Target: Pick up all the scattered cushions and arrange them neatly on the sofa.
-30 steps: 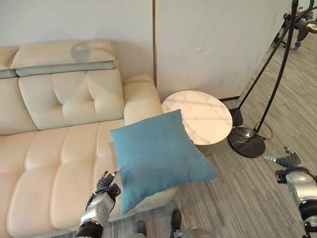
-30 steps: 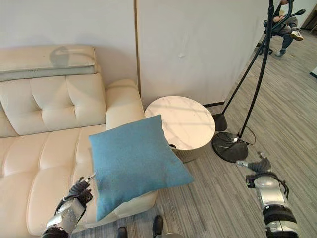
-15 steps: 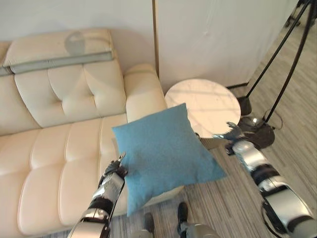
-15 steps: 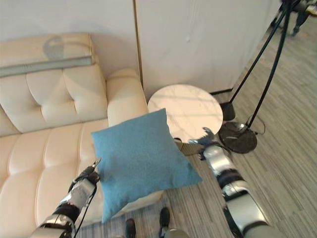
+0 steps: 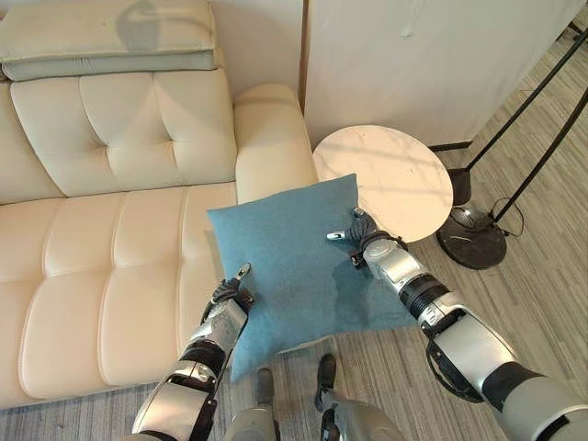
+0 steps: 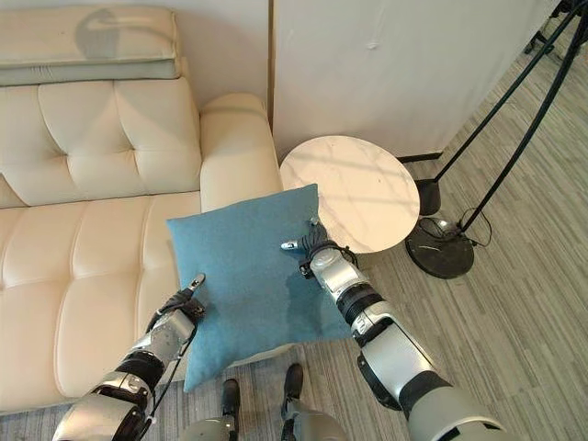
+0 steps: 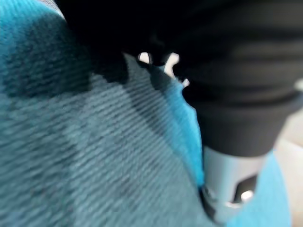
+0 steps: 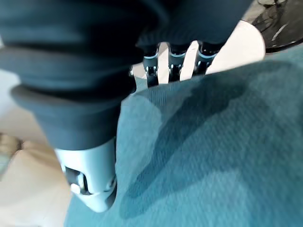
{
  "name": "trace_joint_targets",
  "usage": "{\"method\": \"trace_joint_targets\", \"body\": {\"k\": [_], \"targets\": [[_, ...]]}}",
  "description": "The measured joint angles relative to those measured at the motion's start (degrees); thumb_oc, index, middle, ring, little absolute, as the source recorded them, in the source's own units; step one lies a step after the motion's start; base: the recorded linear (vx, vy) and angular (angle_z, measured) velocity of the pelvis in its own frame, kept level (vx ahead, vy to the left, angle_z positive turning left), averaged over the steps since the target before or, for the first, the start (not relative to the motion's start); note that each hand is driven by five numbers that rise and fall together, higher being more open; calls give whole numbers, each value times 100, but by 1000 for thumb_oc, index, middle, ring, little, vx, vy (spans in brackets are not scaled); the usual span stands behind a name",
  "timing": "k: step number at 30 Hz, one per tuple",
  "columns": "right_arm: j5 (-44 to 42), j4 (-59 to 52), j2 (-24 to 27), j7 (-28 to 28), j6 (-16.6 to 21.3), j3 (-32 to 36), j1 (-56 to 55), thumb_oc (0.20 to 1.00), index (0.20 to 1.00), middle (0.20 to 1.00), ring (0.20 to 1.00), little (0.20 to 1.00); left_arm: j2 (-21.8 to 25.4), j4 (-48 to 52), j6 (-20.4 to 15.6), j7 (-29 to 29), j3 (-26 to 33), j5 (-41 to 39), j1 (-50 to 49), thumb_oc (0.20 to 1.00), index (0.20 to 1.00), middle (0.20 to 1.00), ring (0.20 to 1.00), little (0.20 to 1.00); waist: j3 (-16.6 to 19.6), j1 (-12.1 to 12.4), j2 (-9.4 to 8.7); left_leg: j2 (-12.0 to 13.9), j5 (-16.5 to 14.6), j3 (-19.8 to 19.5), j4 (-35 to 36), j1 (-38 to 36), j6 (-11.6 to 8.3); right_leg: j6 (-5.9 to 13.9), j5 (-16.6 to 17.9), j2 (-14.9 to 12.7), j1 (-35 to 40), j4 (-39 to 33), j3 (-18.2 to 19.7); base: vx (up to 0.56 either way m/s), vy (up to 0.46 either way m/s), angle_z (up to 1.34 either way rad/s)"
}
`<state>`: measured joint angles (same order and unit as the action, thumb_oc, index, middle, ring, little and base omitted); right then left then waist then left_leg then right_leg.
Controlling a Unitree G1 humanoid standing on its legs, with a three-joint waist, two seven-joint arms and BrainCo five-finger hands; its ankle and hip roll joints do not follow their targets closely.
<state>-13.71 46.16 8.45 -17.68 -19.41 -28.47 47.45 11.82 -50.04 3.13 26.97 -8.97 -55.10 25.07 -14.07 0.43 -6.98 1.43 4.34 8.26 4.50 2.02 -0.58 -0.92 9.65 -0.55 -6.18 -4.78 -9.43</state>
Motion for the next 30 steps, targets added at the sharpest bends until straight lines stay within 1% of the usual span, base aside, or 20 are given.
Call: {"method": "trace_joint_targets", "body": {"k": [5,7,10,11,12,13,14,15,16,21,24,25,26,27,30], "targets": [[-439,-413,-60,-210,380,12,-675,1000,1000,1000,1000,1000,-5,-10,68,-1,-5,1,-42,1000,1000,1000,1000,1000,-5,5,-32,-11,-1,-6,3,-34,0,6,-4,-11,37,0,-6,0,0,0],[-876,-498,-83,-297,603,-16,-1012,1000,1000,1000,1000,1000,-11,-6,61,-1,-53,4,-102,1000,1000,1000,1000,1000,-5,1,-32,-11,-2,-7,5,-95,-1,22,-15,-12,97,-1,-4,0,0,0],[-1585,-607,-83,-312,949,-13,-1362,1000,1000,1000,1000,1000,6,-3,39,-2,-215,15,-210,1000,1000,1000,1000,1000,-5,9,-30,-8,-7,-25,6,-164,-5,122,-89,-13,170,-2,-9,0,0,0],[-1866,-603,-81,-312,1072,-9,-1479,1000,1000,1000,1000,1000,7,-2,32,-5,-244,37,-243,1000,1000,1000,1000,1000,-5,10,-30,-9,-8,-29,6,-173,-9,127,-93,-16,182,-2,-14,0,0,0],[-2215,-555,-83,-301,1166,-14,-1565,1000,1000,1000,1000,1000,10,-10,36,-23,-253,112,-264,843,843,843,843,843,-5,12,-30,-10,-16,-35,6,-176,-22,126,-95,-21,190,-3,-18,6,-18,5],[-2419,-522,-80,-295,1200,-12,-1609,1000,1000,1000,1000,1000,9,-10,36,-47,-267,234,-269,611,611,611,611,611,-5,11,-30,-17,-26,-45,6,-176,-36,123,-117,-28,192,-13,-23,5,-14,4],[-2519,-477,-83,-282,1244,-18,-1623,1000,1000,1000,1000,1000,12,-11,37,-77,-284,258,-269,514,514,514,514,514,-5,13,-27,-19,-26,-53,7,-173,-36,123,-117,-33,192,-20,-26,6,-20,7],[-2683,-372,-80,-255,1322,-32,-1627,1000,1000,1000,1000,1000,45,-11,39,-141,-452,338,-267,250,250,250,250,250,4,15,-8,-26,-28,-96,7,-163,-40,121,-119,-41,195,-31,-49,7,-14,10],[-2812,-359,-69,-250,1329,-29,-1633,1000,1000,1000,1000,1000,52,-11,52,-207,-508,507,-270,200,200,200,200,200,13,11,10,-36,-27,-126,7,-149,-44,120,-119,-54,194,-31,-87,8,-15,15],[-3027,-148,-69,-141,1554,-32,-1622,1000,1000,1000,1000,1000,130,-10,59,-287,-918,1059,-265,200,200,200,200,200,35,28,52,-60,-17,-171,-3,-96,-54,119,-118,-89,186,-31,-168,-10,-19,9],[-3021,-92,-43,-138,1566,-32,-1600,1000,1000,1000,1000,1000,129,-44,60,-436,-1008,1125,-259,200,200,200,200,200,124,26,159,-76,-16,-256,-10,23,-53,118,-117,-103,92,-30,-198,-14,-16,9],[-3020,-92,-37,-138,1567,-31,-1600,1000,1000,1000,1000,1000,131,-39,59,-450,-1057,1128,-253,200,200,200,200,200,138,23,195,-76,-5,-300,-12,75,-58,83,-93,-102,72,-17,-241,1,-7,14],[-3018,-88,-31,-138,1567,-31,-1602,937,937,937,937,937,132,-40,59,-450,-1111,1129,-248,200,200,200,200,200,151,18,220,-69,1,-312,-13,87,-58,66,-81,-103,66,-10,-288,5,-9,19],[-3014,-57,-22,-138,1567,-32,-1600,200,200,200,200,200,118,-40,61,-457,-1133,1130,-251,200,200,200,200,200,166,21,247,-61,26,-334,-13,89,-42,60,-78,-97,67,-3,-319,6,-3,14],[-2820,-26,29,-140,1559,-42,-1550,200,200,200,200,200,114,-61,85,-463,-1129,1130,-252,200,200,200,200,200,170,29,300,-54,43,-381,-16,94,-43,50,-85,-87,66,-2,-339,3,-1,3]]}}
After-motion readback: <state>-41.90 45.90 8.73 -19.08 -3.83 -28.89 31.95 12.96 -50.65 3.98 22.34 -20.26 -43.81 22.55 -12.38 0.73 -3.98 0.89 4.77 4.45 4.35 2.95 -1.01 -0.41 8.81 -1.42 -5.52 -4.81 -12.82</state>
